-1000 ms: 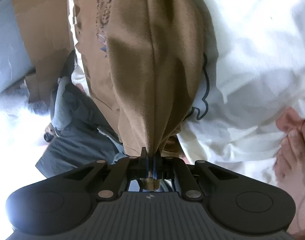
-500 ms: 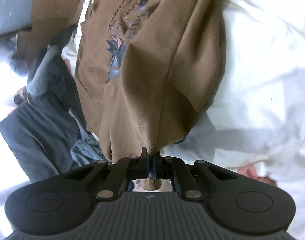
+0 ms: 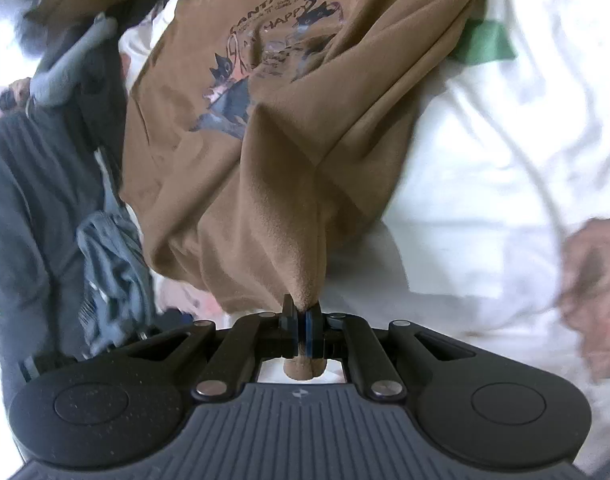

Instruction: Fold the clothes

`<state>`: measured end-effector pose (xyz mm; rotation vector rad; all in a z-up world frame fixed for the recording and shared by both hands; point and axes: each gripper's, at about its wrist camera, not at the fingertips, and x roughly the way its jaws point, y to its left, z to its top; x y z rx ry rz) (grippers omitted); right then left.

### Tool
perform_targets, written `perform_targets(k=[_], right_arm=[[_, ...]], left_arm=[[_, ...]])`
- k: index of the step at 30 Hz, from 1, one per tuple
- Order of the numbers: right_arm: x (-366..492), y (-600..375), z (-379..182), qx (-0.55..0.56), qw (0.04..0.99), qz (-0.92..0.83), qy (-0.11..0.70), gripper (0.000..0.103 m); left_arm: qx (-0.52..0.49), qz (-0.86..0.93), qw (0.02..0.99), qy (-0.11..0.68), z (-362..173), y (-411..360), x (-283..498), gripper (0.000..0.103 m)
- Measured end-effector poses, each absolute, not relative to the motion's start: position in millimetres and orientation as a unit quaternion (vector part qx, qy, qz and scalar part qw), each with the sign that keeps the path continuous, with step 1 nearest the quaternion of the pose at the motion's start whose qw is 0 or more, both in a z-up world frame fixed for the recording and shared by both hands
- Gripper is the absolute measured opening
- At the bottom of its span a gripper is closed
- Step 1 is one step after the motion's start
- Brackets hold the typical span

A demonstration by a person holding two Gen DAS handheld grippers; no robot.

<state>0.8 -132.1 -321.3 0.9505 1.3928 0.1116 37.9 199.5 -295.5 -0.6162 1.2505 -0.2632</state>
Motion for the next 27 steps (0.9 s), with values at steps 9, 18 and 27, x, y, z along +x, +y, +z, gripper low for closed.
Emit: perform_targets(k=[9, 18, 27], right_arm=[[-38, -166, -301, 0.368, 0.669, 0.054, 0.643, 0.001], [-59, -198, -284, 0.351, 0.677, 0.047, 0.645, 0.001], [-87, -235, -290, 0.348, 0.673, 0.000, 0.653, 0.001]], left_arm=[[-0.259, -0.094, 0.762, 0.586, -295, 209, 35, 0.036], [-0.242, -0.047, 0.773, 0.584, -290, 241, 39, 0.041], [-0.227, -0.026, 0.780, 0.582, -292, 246, 44, 0.046]])
